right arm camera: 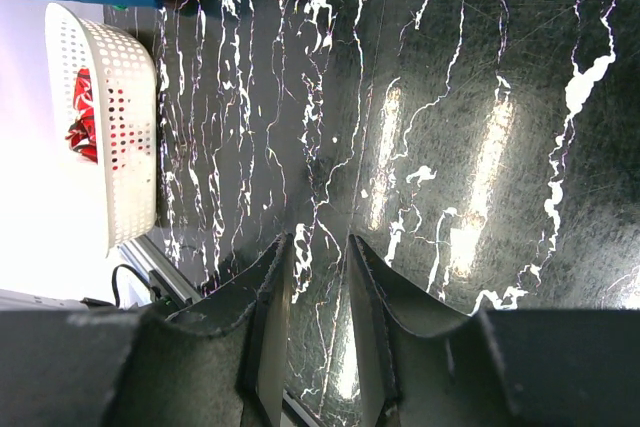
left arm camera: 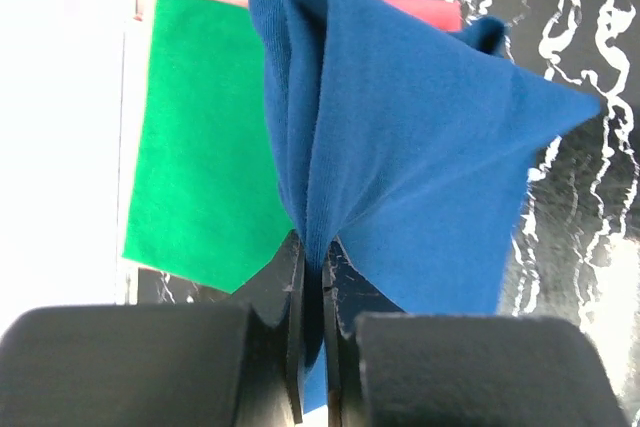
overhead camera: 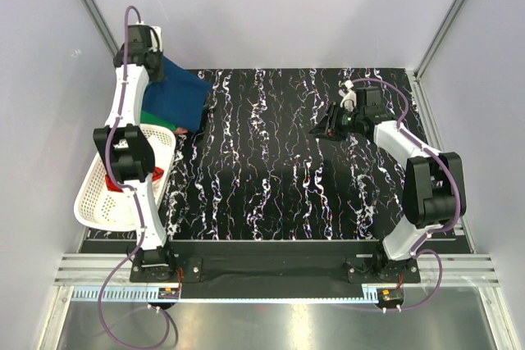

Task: Fold and stack the t-shirts
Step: Neatly place the folded tshirt to the corner

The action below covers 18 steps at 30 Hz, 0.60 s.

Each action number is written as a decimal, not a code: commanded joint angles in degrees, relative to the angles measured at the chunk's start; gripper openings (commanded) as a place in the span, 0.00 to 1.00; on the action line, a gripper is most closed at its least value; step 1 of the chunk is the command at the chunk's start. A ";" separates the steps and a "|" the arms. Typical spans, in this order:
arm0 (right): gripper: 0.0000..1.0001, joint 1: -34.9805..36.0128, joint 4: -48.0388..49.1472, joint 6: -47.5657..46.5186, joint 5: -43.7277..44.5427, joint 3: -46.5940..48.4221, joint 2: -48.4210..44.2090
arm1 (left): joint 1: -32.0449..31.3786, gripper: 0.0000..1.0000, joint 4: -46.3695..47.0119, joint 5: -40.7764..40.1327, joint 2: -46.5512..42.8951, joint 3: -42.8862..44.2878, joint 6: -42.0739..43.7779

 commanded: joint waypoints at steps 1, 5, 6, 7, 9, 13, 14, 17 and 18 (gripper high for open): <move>0.36 0.01 2.90 0.65 -1.28 2.67 -0.10 | 2.82 0.00 7.24 4.75 0.47 1.04 1.66; 0.36 0.01 3.61 1.00 -1.46 2.93 1.48 | 6.95 0.00 6.90 8.98 5.30 3.41 -0.63; 0.36 0.01 3.70 1.09 -1.46 2.93 2.18 | 8.35 0.00 7.51 9.58 5.83 3.33 -0.71; 0.36 0.01 4.05 1.27 -1.46 2.84 2.36 | 8.97 0.00 8.56 10.80 6.97 3.41 -1.06; 0.36 0.01 4.40 1.44 -1.46 2.84 3.33 | 10.11 0.00 8.66 12.31 8.38 4.64 -1.50; 0.36 0.01 3.70 0.92 -0.94 3.46 4.04 | 11.00 0.00 9.89 12.32 9.70 4.03 -2.03; 0.36 0.01 3.70 0.92 -0.76 3.46 3.95 | 11.35 0.00 10.32 12.49 9.88 4.11 -2.03; 0.36 0.01 3.70 0.92 -0.49 3.37 3.60 | 12.84 0.00 10.59 14.06 10.84 5.52 -3.26; 0.36 0.01 3.70 0.83 -0.49 3.45 3.68 | 13.19 0.00 10.94 14.42 10.76 5.35 -3.61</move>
